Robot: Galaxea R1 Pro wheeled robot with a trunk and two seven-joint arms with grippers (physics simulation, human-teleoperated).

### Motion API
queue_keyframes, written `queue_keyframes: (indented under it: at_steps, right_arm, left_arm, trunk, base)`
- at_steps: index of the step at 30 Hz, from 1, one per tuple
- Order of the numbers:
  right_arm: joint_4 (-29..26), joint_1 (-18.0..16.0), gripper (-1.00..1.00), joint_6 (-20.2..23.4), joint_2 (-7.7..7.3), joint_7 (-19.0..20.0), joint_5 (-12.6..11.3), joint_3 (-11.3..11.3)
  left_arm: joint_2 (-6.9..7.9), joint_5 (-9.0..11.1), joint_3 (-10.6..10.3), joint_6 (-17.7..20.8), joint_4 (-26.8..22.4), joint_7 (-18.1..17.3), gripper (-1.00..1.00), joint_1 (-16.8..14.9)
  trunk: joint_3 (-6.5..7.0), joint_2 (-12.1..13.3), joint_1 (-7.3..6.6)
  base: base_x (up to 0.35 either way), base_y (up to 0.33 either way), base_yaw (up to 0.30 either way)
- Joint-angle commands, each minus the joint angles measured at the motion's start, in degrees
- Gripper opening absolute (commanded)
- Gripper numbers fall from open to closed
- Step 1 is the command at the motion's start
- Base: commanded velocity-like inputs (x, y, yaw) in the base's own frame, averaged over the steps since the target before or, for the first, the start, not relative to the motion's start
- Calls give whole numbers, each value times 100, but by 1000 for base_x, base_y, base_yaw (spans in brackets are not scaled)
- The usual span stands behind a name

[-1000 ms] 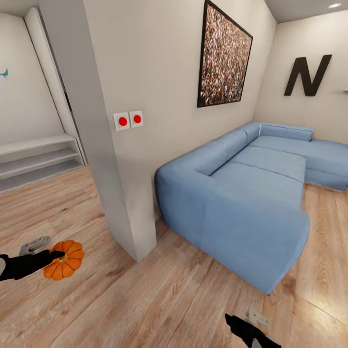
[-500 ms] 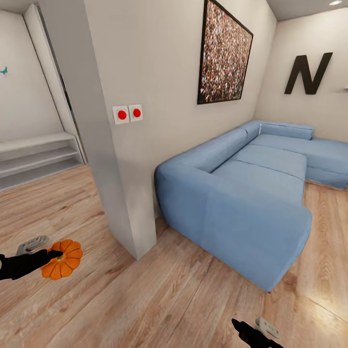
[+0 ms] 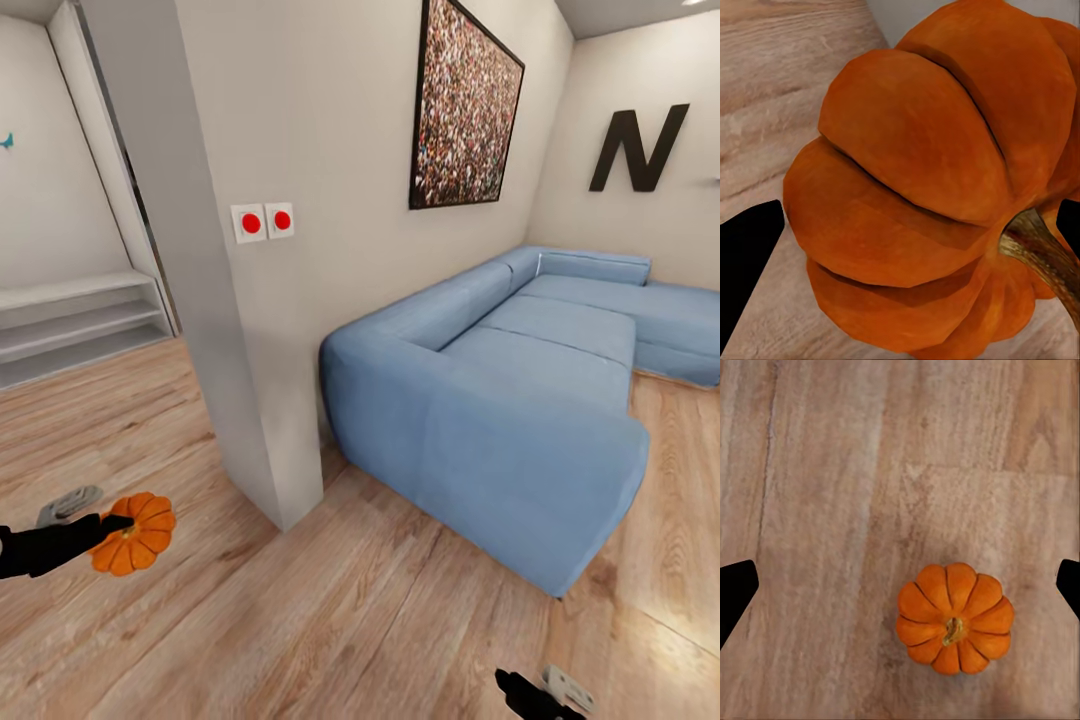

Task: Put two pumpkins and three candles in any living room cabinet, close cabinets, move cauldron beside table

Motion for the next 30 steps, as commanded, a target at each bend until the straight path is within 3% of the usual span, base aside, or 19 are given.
queue_keyframes:
  at_steps: [1, 5, 9, 14, 17, 20, 23, 30]
  right_arm:
    - [-11, -1, 100, 31, 3, -22, -39, -26]
    - [-12, -1, 100, 28, 4, -81, -42, -25]
    - [-12, -1, 100, 28, 4, -88, -42, -25]
    - [-12, -1, 100, 28, 4, -89, -42, -28]
    - [-12, -1, 100, 26, 4, -90, -42, -27]
    - [-12, -1, 100, 21, 4, -88, -42, -25]
    - [-12, -1, 100, 20, 1, -73, -42, -24]
    - [-12, -1, 100, 12, -4, -47, -42, -24]
  left_arm:
    - [3, 61, 9, 27, -15, 10, -100, 24]
    - [48, 419, -2, 31, -181, -281, -100, 211]
    - [144, 539, -15, 35, -461, -787, -100, 428]
    - [414, 608, -13, 36, -707, -1867, -100, 715]
    - [709, 736, -20, 36, -736, -2755, -100, 864]
    - [897, 778, -22, 36, -737, -3320, -100, 956]
    - [967, 794, -17, 36, -721, -3540, -100, 989]
    - [998, 801, -14, 36, -704, -3616, -100, 1007]
  trunk:
    - [-23, -44, 22]
    - [-95, -204, 110]
    - [-167, -365, 197]
    - [-257, -565, 307]
    - [-311, -686, 373]
    - [-365, -806, 439]
    - [-418, -926, 505]
    - [-544, -1207, 659]
  base:
    - [0, 0, 0]
    - [0, 0, 0]
    - [0, 0, 0]
    - [0, 0, 0]
    - [0, 0, 0]
    - [0, 0, 0]
    - [0, 0, 0]
    - [0, 0, 0]
